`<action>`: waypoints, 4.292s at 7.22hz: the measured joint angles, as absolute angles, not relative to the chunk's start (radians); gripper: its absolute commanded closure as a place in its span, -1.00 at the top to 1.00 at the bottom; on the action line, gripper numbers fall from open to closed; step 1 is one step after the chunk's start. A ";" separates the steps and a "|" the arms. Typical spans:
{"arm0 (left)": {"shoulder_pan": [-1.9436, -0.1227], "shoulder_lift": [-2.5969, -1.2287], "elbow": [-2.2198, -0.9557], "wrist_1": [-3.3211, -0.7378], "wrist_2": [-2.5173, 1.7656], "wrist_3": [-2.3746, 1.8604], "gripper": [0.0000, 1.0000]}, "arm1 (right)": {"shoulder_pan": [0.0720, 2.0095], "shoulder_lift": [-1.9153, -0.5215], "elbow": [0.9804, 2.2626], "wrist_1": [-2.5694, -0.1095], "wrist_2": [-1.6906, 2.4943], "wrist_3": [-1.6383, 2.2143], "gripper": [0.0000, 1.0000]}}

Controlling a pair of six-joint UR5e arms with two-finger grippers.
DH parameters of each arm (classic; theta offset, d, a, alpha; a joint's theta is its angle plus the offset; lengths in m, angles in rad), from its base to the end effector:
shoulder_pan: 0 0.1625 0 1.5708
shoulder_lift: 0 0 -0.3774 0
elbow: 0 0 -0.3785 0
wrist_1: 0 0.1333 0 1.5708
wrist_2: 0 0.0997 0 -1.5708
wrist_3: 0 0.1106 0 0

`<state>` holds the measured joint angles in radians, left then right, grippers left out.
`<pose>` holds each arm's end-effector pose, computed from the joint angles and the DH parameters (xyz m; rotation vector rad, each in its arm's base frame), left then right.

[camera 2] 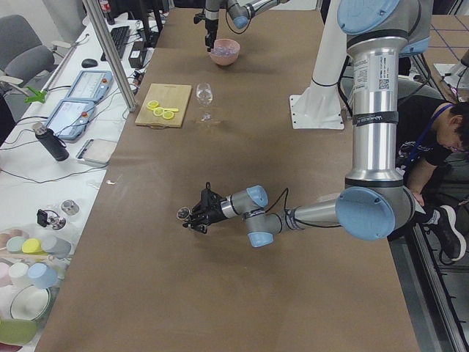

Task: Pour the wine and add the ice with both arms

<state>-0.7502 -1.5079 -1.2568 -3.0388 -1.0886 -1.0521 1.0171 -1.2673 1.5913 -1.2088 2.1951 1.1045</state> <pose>0.2115 -0.4494 0.6352 0.9895 0.6087 -0.4679 -0.2600 -0.5512 0.4084 0.0062 -0.8956 0.2997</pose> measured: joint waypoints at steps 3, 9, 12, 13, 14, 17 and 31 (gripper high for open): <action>-0.768 -1.560 -1.310 -3.017 -1.080 -0.992 -0.58 | 1.027 -1.293 1.605 -1.205 2.201 1.098 0.15; -0.777 -1.622 -1.710 -2.580 -1.077 -0.915 -0.61 | 1.016 -1.320 1.622 -1.195 2.192 1.136 0.15; -0.771 -1.749 -1.802 -2.379 -1.040 -0.873 -0.67 | 0.996 -1.333 1.623 -1.188 2.188 1.149 0.15; -0.757 -1.804 -1.807 -2.318 -1.017 -0.867 -0.68 | 0.992 -1.335 1.623 -1.185 2.188 1.153 -0.08; -0.734 -1.851 -1.808 -2.264 -0.990 -0.865 -0.68 | 0.989 -1.336 1.623 -1.183 2.188 1.155 -0.60; -0.644 -1.950 -1.808 -2.139 -0.901 -0.863 -0.69 | 0.987 -1.336 1.629 -1.183 2.187 1.155 -1.00; -0.409 -2.159 -1.792 -1.698 -0.750 -0.804 -0.69 | 1.143 -1.266 1.730 -1.344 2.242 0.880 -1.00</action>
<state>-0.4090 -2.1594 -1.7920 -1.6978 -0.7505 -0.8039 1.1431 -1.2659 1.7300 -1.3436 2.2416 0.8797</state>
